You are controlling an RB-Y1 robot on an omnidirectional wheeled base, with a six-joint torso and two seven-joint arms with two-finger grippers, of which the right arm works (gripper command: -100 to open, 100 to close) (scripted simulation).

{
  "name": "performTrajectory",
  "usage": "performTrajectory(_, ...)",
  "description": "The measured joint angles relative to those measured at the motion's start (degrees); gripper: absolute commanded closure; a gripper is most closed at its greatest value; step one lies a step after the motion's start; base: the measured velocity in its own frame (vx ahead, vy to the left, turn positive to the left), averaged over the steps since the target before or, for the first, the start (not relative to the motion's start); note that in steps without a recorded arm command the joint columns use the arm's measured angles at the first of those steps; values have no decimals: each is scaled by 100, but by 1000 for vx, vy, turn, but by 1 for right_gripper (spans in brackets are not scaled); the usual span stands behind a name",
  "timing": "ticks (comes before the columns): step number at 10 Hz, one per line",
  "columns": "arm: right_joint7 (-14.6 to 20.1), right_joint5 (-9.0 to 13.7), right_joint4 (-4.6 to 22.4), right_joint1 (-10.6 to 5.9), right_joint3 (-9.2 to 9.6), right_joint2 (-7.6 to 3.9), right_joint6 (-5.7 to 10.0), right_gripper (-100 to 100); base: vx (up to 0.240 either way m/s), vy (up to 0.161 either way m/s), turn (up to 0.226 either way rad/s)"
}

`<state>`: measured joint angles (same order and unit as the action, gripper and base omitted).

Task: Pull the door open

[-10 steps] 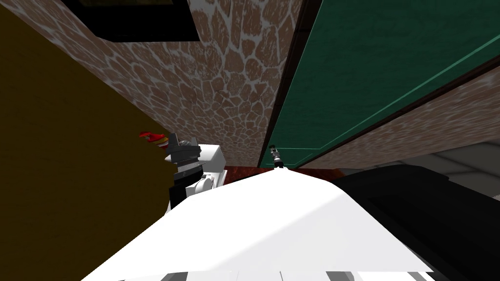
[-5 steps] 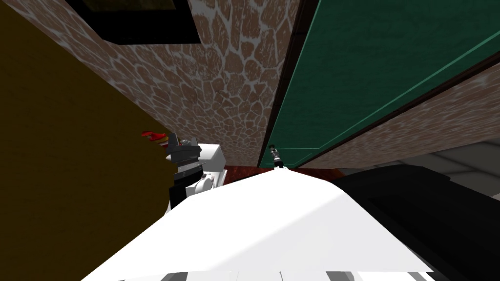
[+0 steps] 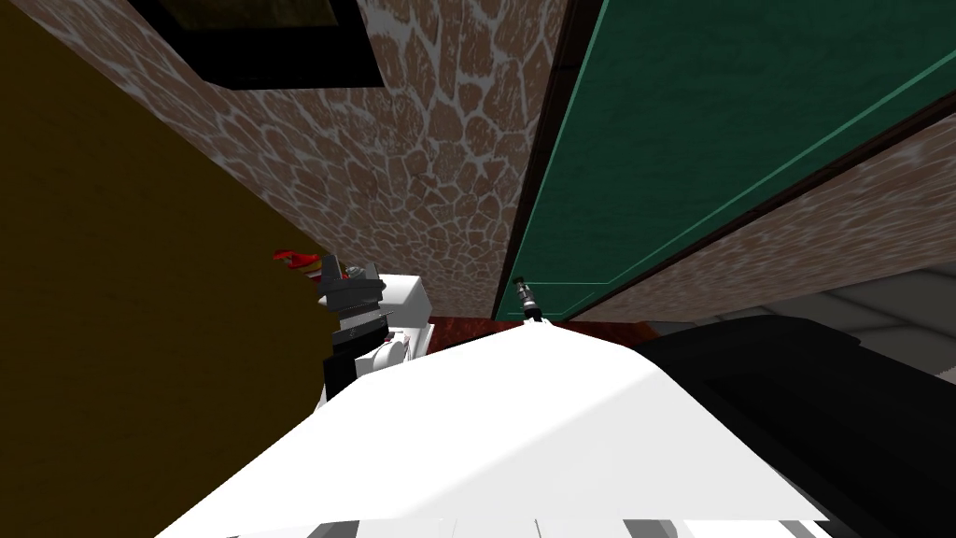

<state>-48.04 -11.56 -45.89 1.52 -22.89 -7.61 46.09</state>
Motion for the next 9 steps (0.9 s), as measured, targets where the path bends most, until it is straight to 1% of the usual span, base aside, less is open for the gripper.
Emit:
performTrajectory(1, 100, 29, 34, -18, 16, -16, 13, 100, -18, -3, 12)
performTrajectory(3, 413, 133, -60, 41, 113, -40, -18, 100, -22, -6, 1)
performTrajectory(4, 522, 169, 17, -8, 128, -58, 8, 100, -27, -12, 11)
performTrajectory(6, 761, 248, 76, -36, 183, -95, 44, 100, -18, -4, 10)
performTrajectory(7, 904, 302, 78, -29, 225, -117, 54, 100, -34, -3, 3)
performTrajectory(8, 1070, 372, 14, 4, 289, -129, 30, 100, -29, -2, -1)
performTrajectory(9, 1195, 410, 35, -21, 313, -143, 21, 100, -24, -7, 24)
